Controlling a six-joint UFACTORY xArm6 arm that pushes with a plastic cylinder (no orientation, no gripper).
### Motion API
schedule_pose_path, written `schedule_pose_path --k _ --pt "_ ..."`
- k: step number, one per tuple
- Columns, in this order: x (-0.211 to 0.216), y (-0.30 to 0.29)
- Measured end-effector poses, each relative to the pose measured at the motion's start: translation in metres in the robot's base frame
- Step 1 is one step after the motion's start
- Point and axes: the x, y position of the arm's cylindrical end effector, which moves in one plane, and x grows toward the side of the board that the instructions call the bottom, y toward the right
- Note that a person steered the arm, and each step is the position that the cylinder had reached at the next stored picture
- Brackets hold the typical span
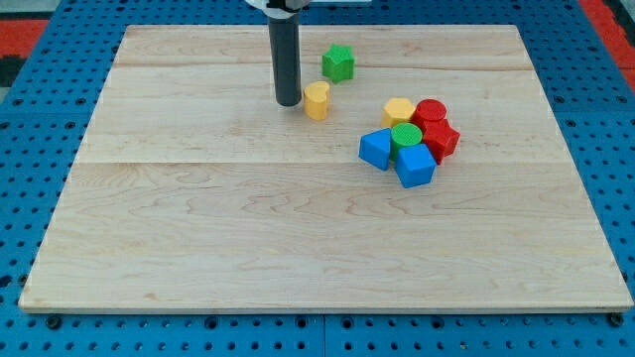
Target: Place the yellow heart into yellow hexagon to the left
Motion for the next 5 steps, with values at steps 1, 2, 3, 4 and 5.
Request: schedule_pose_path --k 1,2,3,4,5 --pt "-0.006 -0.004" --pt "0.007 0.007" --pt "0.011 0.011" --pt "-0.002 0.015" --pt "-0.007 0.031"
